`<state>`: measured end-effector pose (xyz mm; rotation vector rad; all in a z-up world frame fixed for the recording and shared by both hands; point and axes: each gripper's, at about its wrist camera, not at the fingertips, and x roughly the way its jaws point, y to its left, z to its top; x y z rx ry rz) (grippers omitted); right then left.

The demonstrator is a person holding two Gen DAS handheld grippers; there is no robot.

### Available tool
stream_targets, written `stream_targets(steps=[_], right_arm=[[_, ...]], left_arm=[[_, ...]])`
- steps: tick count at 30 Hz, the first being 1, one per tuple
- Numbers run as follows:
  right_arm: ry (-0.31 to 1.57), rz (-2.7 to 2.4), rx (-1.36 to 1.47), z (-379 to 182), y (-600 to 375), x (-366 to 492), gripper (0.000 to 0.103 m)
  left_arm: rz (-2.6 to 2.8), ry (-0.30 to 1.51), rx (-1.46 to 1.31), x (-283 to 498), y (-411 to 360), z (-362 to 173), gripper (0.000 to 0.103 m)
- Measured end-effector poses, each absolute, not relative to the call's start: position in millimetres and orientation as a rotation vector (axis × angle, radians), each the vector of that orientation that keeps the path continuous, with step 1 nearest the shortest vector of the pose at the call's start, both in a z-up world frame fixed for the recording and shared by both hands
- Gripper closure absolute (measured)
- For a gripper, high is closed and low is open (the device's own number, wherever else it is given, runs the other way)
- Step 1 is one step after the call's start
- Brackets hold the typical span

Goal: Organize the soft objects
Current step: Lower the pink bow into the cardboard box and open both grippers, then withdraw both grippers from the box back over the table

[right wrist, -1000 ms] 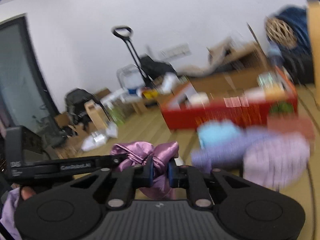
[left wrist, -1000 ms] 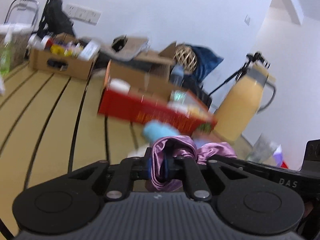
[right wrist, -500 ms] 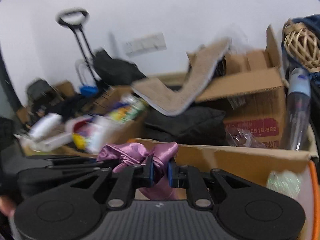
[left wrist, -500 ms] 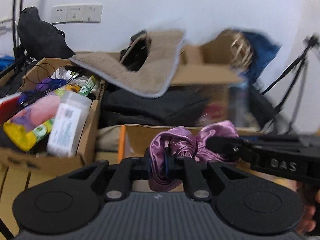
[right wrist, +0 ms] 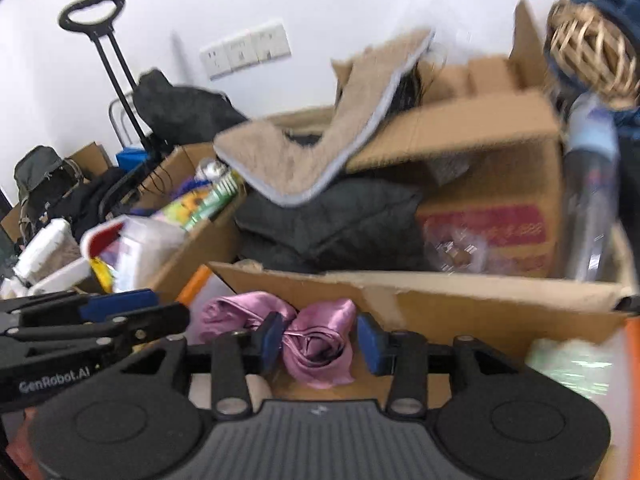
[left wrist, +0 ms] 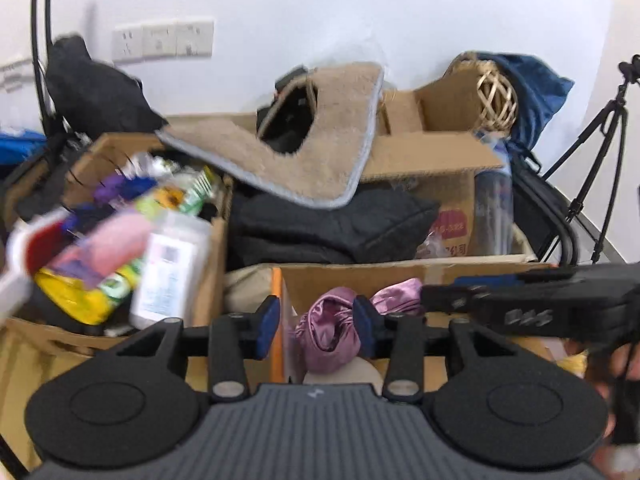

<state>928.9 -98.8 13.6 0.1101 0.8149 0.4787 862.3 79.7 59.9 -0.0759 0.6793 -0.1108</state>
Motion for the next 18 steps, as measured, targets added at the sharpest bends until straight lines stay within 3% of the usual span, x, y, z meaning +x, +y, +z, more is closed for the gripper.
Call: stream_targets(steps=[3,5,11,16,18], right_arm=[[0.758,0.468,0.095,61.9,-115.6,893.5,0.06],[0.714,0.46,0.092,94.3,-131.0,866.1,0.051],[0.595,0.449,0.091,167.1,-175.6,761.2,0.042],[0.473,0.51,0.082,170.6,-202.0,647.8,0.035],[0.43,0.53,0.065,158.5,-211.6,596.9,0.034]], left_arm=[[-0.112,0.636,-0.076,823.2,84.0,98.1,0.06],[-0.114,0.593,-0.063,789.8,82.7,120.4,0.058],[-0.138,0.491,-0.045,686.3,72.5,172.0,0.048],[-0.164,0.402,-0.02,582.5,57.0,161.4,0.044],[-0.189,0.353,-0.011,534.8,53.7,143.5,0.037]])
